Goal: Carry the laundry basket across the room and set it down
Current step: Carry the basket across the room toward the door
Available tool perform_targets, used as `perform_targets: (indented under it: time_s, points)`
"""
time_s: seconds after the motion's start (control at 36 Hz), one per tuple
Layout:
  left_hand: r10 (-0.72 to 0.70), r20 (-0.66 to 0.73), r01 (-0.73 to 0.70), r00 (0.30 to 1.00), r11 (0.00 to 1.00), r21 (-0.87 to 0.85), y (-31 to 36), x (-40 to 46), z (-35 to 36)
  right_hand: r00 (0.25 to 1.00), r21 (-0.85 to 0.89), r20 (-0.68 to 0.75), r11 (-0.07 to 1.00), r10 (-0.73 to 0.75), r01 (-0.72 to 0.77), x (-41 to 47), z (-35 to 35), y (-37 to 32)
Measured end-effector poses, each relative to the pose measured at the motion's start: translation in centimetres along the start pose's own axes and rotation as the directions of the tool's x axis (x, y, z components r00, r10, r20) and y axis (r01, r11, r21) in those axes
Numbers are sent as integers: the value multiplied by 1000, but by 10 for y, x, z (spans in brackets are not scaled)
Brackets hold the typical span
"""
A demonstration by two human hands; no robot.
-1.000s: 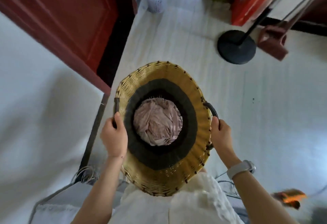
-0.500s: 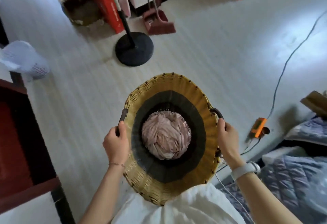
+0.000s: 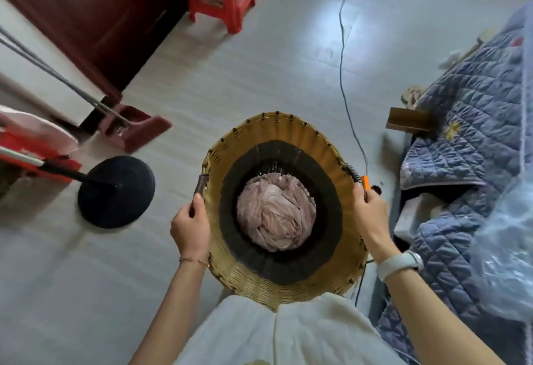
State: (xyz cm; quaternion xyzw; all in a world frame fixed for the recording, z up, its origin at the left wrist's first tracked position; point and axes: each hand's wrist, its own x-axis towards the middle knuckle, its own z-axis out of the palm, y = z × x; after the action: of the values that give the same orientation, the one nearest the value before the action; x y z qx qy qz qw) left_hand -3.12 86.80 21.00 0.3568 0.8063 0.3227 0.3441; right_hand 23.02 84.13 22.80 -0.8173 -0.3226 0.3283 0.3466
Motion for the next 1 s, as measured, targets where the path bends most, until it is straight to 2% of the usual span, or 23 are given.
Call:
perform_targets:
  time_s: [0.17,0.39,0.69,0.81,1.0]
  points:
    - [49,113,-49,992,999,-6,67,88,28,988,35,-148,999,42,-38,57,17,-52]
    - [198,199,-206,960,978,18,148,161,69,960,75,-240,989,142,-128,108,33,-89]
    - [209,192,-229,959,969,89,226,270,156,958,173,-168,964,230,-201,253,80,-136]
    - [231,169,-252,958,961,113,289,316,196,960,223,-114,948,257,-228,329,89,-170]
    - [282,152,-304,947,941,150,388,382,267,954,213,-117,945,278,-249,441,91,-228]
